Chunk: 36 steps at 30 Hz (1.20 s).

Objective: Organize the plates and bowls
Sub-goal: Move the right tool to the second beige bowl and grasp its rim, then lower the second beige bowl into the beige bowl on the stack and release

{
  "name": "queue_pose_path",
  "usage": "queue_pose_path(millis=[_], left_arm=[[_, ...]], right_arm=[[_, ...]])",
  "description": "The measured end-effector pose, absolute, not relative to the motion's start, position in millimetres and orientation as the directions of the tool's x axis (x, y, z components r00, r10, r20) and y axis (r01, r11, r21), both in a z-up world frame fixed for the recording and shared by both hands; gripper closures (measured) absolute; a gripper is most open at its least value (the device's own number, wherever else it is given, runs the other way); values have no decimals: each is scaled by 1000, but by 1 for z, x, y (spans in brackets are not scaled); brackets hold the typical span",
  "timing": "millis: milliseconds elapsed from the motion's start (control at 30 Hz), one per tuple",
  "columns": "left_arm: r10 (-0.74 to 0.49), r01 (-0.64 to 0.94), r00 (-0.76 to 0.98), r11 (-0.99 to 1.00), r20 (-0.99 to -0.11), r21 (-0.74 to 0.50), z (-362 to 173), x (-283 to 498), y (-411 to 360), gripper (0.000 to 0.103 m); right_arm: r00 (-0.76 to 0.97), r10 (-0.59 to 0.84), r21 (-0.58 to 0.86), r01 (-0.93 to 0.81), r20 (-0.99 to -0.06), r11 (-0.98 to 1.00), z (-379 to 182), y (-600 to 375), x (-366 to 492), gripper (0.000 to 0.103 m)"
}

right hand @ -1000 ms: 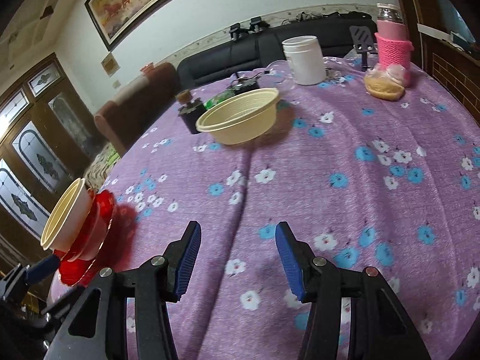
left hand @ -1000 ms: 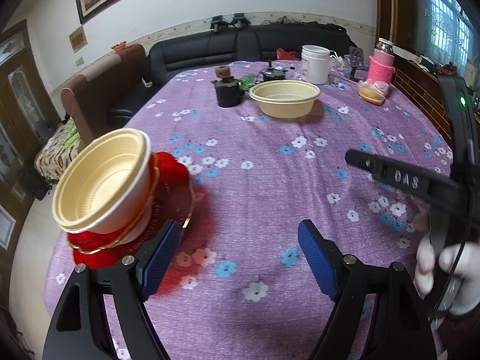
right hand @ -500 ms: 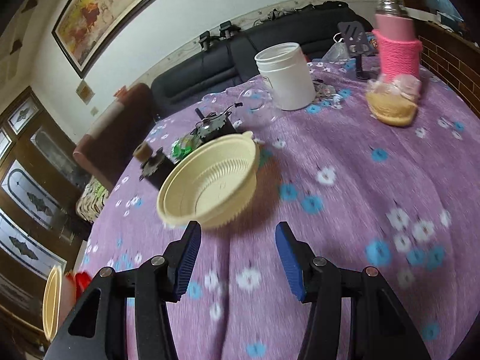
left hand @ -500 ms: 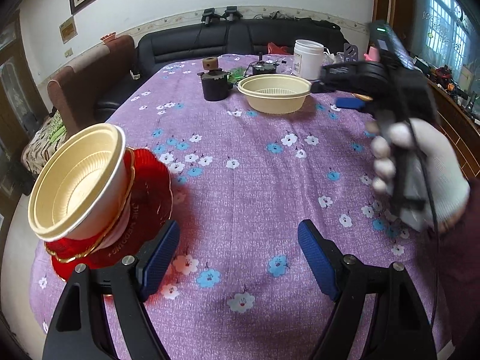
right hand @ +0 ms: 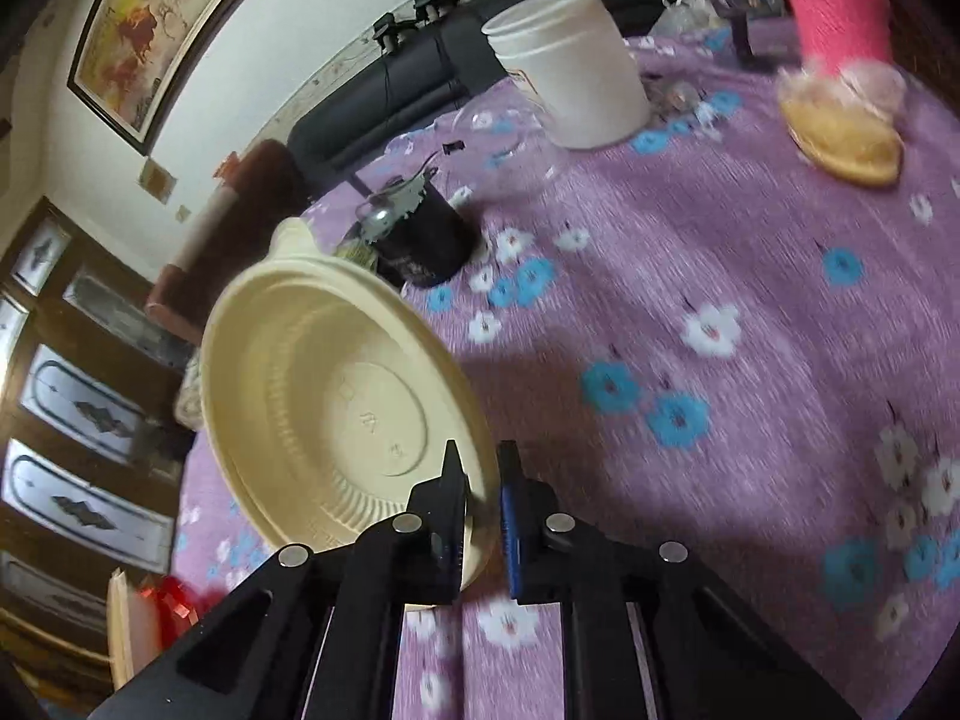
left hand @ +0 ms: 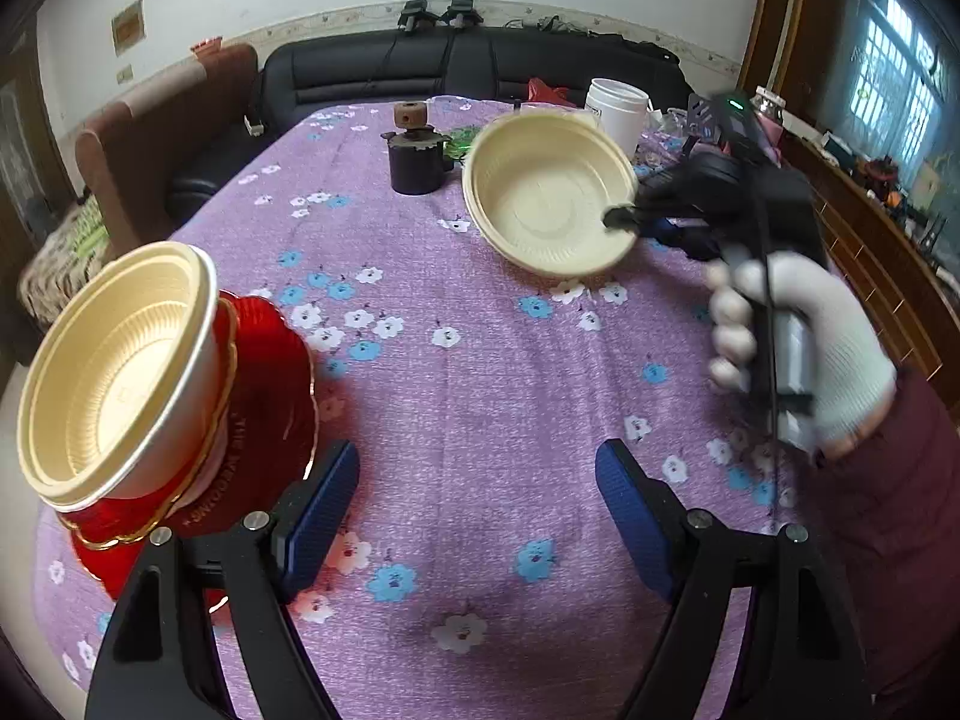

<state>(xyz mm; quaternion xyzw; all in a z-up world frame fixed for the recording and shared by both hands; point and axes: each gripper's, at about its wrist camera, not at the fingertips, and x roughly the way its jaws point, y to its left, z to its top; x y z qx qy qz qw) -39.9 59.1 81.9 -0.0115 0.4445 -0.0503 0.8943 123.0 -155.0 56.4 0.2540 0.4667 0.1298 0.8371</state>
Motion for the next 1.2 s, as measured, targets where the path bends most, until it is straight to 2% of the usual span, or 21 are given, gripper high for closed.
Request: queue_pose_path(millis=[233,400,500,567,633,667,800,867,933,1067,1133,1200], left_arm=[[-187,91,562,982,-805,-165,78,-33,58,23],[-229,101,527,973,-818,-207,66,-28,45,23],[-269,132,499,963,-823,-235,56,-24,32,23],[-280,144,476,960,-834,-240,47,-19,22,31],[-276,149,447,961,-851,-233,39,-14,15,59],[-268,149,422,963,-866,-226,33,-10,11,62],[-259,129,407,966,-876,-226,26,-2,8,64],[-255,123,409,967,-876,-224,25,1,8,71],[-267,135,408,963,-873,-231,25,1,6,85],[-256,161,425,965,-868,-206,29,-7,1,86],[-247,157,438,968,-865,-197,34,-13,3,86],[-258,154,449,965,-855,-210,41,-19,8,86]], right_arm=[[375,583,627,-6,-721,779,59,-194,66,93],[222,629,644,-10,-745,765,47,-210,11,93],[191,623,628,-40,-759,777,45,-207,-14,91],[213,594,593,-72,-776,802,47,-204,-27,90],[243,574,569,-97,-782,817,49,-201,-34,89],[264,570,563,-108,-778,819,50,-199,-38,89],[329,531,521,-129,-780,844,52,-195,-45,77],[351,514,502,-132,-783,855,53,-194,-46,76],[371,513,503,-131,-774,854,55,-194,-47,74],[403,476,455,-153,-782,877,59,-188,-55,74],[425,431,396,-173,-796,902,63,-182,-59,83],[445,398,348,-193,-802,917,70,-176,-64,84]])
